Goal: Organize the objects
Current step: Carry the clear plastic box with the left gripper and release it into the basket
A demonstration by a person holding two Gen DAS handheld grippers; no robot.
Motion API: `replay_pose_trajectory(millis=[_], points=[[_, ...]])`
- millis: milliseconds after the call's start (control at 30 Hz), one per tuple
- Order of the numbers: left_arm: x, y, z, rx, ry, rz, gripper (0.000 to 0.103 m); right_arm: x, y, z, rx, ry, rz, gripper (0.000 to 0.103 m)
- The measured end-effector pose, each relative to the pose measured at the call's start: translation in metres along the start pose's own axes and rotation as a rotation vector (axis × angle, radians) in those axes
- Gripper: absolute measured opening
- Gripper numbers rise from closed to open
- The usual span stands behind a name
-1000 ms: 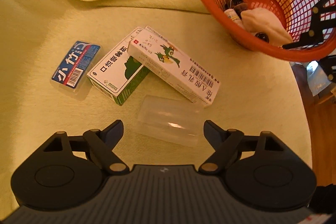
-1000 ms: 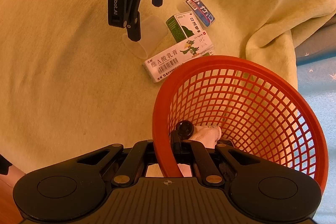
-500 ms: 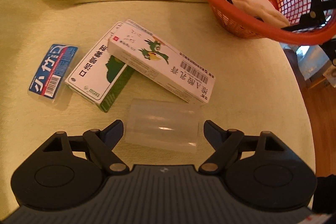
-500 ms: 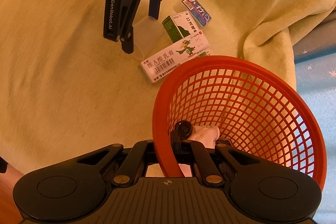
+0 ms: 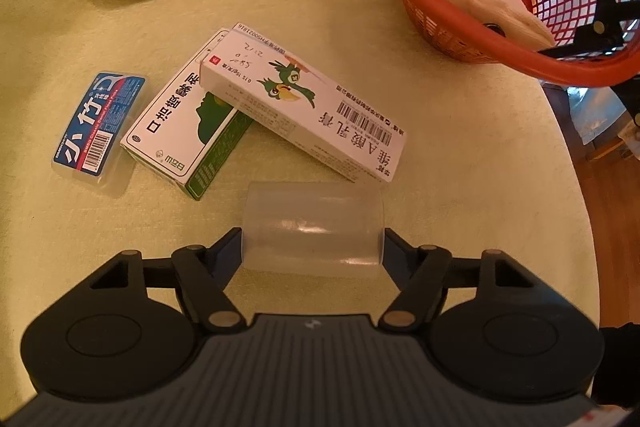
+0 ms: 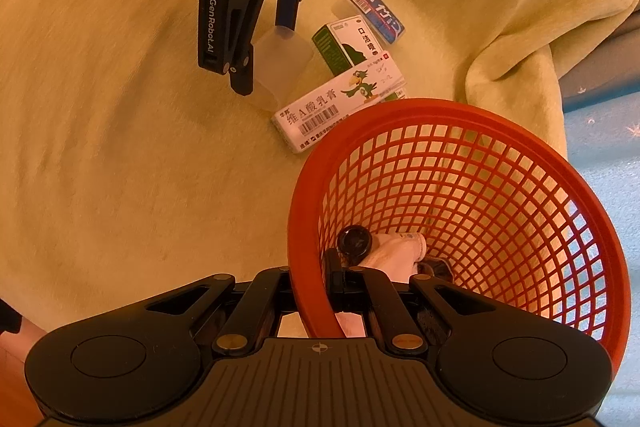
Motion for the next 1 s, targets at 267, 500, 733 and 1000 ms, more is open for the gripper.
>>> replay_pose_trajectory(millis=[267, 500, 733, 1000], points=[[0.007, 0.001, -0.028, 0.015, -0.019, -0.059, 0.068, 0.001, 0.001, 0.001, -0.007, -0.001, -0.005, 0.000], [0.008, -0.007, -0.058, 0.029, -0.055, -0.126, 0.068, 0.000, -0.001, -0.001, -0.013, 0.002, -0.001, 0.000], [0.007, -0.021, -0.087, 0.067, -0.073, -0.157, 0.068, -0.002, 0.000, 0.000, -0.019, -0.005, -0.013, 0.000], [0.015, -0.035, -0.111, 0.116, -0.077, -0.161, 0.068, 0.000, -0.001, -0.002, -0.025, -0.004, -0.010, 0.000]])
Point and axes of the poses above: each gripper's, at about its wrist camera, not at the fingertips, and z roughly the way its jaws point, x to its right, y to its underside, the point moved 6 cm from there along z, roughly the way its jaws point, and after that the axes turned 3 degrees about z, right-handed, at the moved point
